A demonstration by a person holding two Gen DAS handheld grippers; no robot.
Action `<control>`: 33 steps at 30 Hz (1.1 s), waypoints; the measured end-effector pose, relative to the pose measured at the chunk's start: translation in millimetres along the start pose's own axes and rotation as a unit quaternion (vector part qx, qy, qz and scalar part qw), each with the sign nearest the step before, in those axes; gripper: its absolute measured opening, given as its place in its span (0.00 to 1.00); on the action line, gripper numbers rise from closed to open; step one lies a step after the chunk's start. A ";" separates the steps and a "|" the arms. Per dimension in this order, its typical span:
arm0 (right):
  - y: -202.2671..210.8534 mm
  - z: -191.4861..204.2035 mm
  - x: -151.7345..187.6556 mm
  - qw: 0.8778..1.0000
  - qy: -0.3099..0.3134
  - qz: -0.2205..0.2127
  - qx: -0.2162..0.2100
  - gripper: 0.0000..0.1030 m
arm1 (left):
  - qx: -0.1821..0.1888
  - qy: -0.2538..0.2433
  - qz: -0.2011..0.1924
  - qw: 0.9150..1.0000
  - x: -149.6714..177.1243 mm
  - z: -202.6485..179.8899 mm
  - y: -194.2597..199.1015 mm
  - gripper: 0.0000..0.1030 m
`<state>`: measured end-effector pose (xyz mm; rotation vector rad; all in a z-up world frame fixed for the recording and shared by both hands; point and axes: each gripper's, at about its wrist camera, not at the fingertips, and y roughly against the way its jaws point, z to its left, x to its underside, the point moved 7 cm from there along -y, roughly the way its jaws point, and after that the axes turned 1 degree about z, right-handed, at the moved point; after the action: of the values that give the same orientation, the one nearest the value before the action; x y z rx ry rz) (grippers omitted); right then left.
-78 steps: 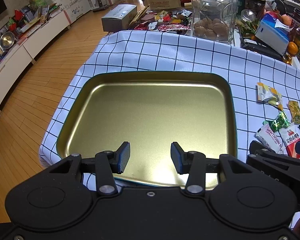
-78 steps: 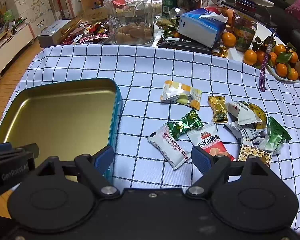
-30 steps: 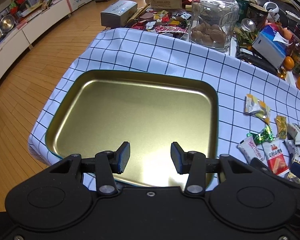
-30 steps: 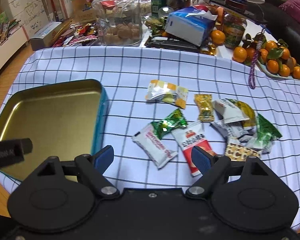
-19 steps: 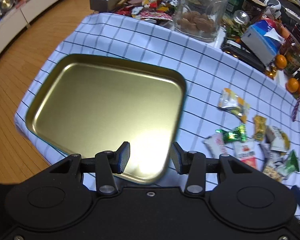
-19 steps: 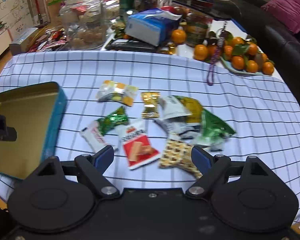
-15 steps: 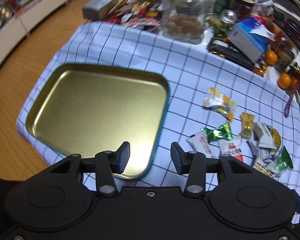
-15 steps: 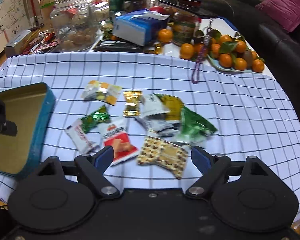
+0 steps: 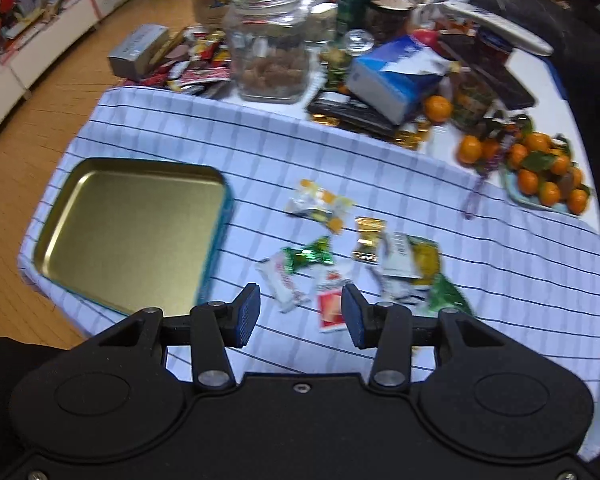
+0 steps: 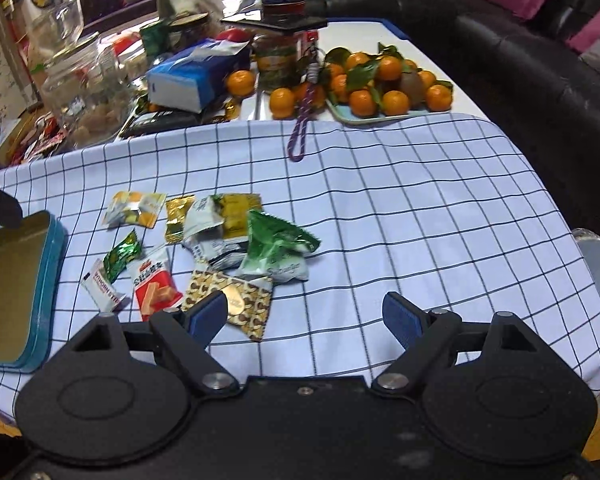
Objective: Organize snacks
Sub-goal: 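Move the left tool to the white Hawthorn packet while the right tool approaches the green packet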
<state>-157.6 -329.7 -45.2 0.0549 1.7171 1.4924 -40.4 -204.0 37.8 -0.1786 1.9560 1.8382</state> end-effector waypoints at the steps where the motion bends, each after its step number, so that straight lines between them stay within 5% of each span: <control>1: 1.2 -3.5 -0.7 1.000 -0.004 -0.002 0.001 0.86 | 0.011 -0.005 0.000 1.000 0.0 -4.6 2.2 0.51; 11: 4.8 -31.5 -9.3 0.999 -0.043 -0.022 0.018 0.86 | 0.037 -0.103 0.005 0.994 3.4 -11.7 -29.9 0.51; 20: -19.1 -27.6 -9.1 0.994 -0.104 0.039 -0.019 0.82 | 0.051 -0.131 -0.031 0.990 2.6 27.2 -62.5 0.51; 27: -24.3 -14.9 -31.8 0.995 -0.087 0.035 -0.019 0.75 | 0.115 -0.112 0.003 0.987 3.6 33.2 -84.0 0.51; 33: -45.6 -7.9 -50.1 0.998 -0.057 0.023 0.004 0.71 | 0.092 -0.077 0.046 0.992 -1.6 42.0 -110.5 0.50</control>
<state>-108.6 -375.7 -56.2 0.1818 1.6404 1.4882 13.9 -175.0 -63.2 0.1093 2.0392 1.6596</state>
